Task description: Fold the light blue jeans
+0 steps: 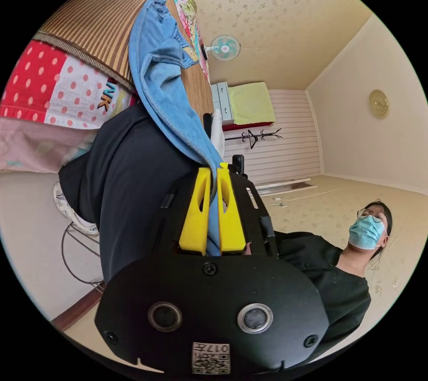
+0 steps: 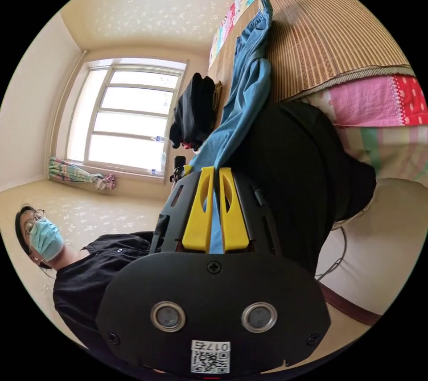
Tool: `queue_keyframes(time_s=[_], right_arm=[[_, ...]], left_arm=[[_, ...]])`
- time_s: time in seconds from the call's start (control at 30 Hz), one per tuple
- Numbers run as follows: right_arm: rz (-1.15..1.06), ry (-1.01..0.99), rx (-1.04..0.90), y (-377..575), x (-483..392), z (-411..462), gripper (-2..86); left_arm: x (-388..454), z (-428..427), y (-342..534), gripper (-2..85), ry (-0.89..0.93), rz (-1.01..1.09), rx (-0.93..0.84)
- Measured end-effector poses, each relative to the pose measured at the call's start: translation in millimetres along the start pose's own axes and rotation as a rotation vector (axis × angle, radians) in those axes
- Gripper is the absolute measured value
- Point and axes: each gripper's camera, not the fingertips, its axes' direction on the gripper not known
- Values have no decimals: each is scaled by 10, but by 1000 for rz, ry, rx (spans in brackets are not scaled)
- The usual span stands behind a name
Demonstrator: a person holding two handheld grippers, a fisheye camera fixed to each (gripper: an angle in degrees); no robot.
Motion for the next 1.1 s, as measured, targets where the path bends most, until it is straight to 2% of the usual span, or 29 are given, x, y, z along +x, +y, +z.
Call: queue_keyframes(time_s=[0.2, 0.33, 0.47, 0.57, 0.67, 0.77, 0.9, 1.0, 1.1], right_arm=[[-209, -276, 73, 212, -756, -589, 23], [-475, -372, 70, 425, -1989, -928, 20], [-819, -337, 113, 994, -3396, -1333, 19], [-1018, -224, 207, 1498, -4208, -1545, 18], [-1193, -209, 294, 1946, -4747, -1712, 19], [-1287, -151, 353, 2261, -5130, -1742, 19], [-1286, -156, 417, 2345, -5332, -1768, 19], [-1152, -69, 459, 1967, -5263, -1721, 19], [-970, 125, 468, 1250, -4893, -1531, 19]], left_arm=[[1028, -220, 189, -1, 131, 293, 70], [2445, -284, 419, -3, 106, 624, 74], [3829, -312, 923, -4, 119, 947, 109], [4599, -246, 1283, -5, 83, 1106, 156], [5128, -200, 1564, -5, 148, 1243, 212], [5491, -109, 1627, -6, 145, 1260, 240], [5684, 82, 1362, -6, 180, 1220, 197], [5507, 279, 846, -5, 107, 1089, 198], [4963, 488, 84, -5, -35, 891, 192]])
